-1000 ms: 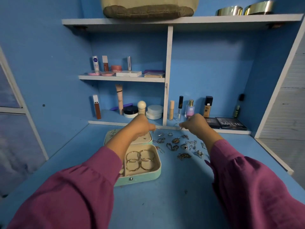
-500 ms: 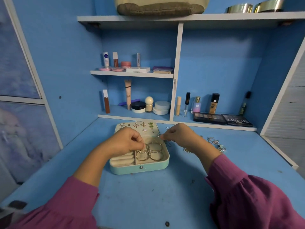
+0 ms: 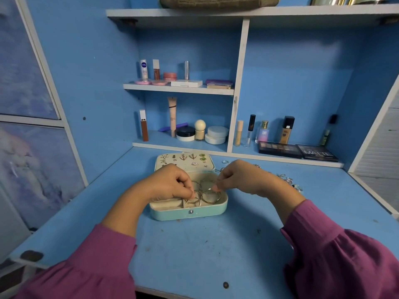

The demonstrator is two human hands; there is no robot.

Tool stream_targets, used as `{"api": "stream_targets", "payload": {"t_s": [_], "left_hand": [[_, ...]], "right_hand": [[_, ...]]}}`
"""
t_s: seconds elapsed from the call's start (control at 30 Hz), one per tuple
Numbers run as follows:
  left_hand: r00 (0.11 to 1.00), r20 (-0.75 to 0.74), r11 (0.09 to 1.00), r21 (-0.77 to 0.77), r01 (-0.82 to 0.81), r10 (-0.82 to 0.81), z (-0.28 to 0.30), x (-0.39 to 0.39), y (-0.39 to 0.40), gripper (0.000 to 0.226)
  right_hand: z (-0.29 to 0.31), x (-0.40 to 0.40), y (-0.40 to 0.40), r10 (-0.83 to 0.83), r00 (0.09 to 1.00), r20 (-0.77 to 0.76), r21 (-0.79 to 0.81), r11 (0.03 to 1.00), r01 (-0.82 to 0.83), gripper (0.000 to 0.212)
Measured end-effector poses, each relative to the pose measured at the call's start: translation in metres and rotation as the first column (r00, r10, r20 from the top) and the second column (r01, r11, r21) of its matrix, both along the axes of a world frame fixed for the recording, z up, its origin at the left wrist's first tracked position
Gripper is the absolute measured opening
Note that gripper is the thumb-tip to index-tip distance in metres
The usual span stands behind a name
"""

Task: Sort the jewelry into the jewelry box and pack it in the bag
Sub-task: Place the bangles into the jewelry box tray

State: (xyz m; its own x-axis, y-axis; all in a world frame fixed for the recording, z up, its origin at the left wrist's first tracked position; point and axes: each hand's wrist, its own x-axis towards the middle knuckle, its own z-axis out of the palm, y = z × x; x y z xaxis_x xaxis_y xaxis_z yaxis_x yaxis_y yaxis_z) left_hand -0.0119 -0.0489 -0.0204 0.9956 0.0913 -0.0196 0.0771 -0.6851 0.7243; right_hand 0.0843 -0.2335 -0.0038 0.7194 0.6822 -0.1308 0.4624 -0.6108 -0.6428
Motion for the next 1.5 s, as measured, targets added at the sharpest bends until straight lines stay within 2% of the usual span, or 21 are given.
{"api": "stream_targets", "payload": {"t_s": [0.13,0.47,0.67,0.77,0.87,0.97,1.07,1.2,1.27,1.37,1.5], "left_hand": [[1.0,0.006,1.0,-0.02,0.012,-0.012,0.001,0.0,-0.001,0.008],[1.0,0.008,0.999,-0.039,0.016,-0.016,0.002,0.0,-0.001,0.005],[1.0,0.013,0.999,-0.046,0.019,-0.018,0.001,0.0,0.0,0.005],[1.0,0.007,0.999,-0.051,0.014,-0.014,-0.001,0.001,0.001,0.007],[1.0,0.022,0.996,-0.086,0.01,-0.008,0.0,0.003,0.004,0.005],[0.981,0.157,0.963,-0.258,-0.075,0.118,0.0,0.006,0.008,0.003],[0.875,0.27,0.866,-0.424,-0.265,0.401,-0.003,0.015,0.022,0.008],[0.653,0.244,0.661,-0.536,-0.525,0.717,-0.016,0.032,0.045,0.018],[0.6,0.192,0.595,-0.538,-0.597,0.776,-0.026,0.039,0.056,0.02],[0.619,0.158,0.6,-0.514,-0.613,0.769,-0.038,0.048,0.068,0.018],[0.66,0.168,0.67,-0.352,-0.654,0.732,-0.044,0.055,0.075,0.038]], "right_hand": [[-0.004,0.002,0.002,0.005,1.0,0.021,-0.015,1.0,-0.005,0.024],[-0.006,-0.001,0.004,0.073,0.995,0.073,-0.064,0.996,-0.068,0.011],[-0.008,0.0,0.006,0.071,0.994,0.083,-0.089,0.994,-0.063,0.01],[-0.009,0.001,0.005,0.054,0.997,0.06,-0.036,0.998,-0.051,0.007],[-0.013,0.004,0.005,-0.026,1.0,-0.005,0.138,0.99,0.026,0.005],[-0.024,0.01,0.009,-0.162,0.984,-0.079,0.346,0.921,0.18,0.011],[-0.037,0.017,0.015,-0.292,0.953,-0.086,0.435,0.849,0.3,0.01],[-0.05,0.024,0.027,-0.368,0.927,-0.071,0.465,0.81,0.357,0.006],[-0.051,0.027,0.033,-0.375,0.926,-0.045,0.463,0.813,0.352,0.012],[-0.049,0.03,0.04,-0.411,0.911,-0.034,0.452,0.806,0.381,0.014],[-0.049,0.035,0.046,-0.455,0.889,-0.048,0.459,0.781,0.424,0.015]]}}
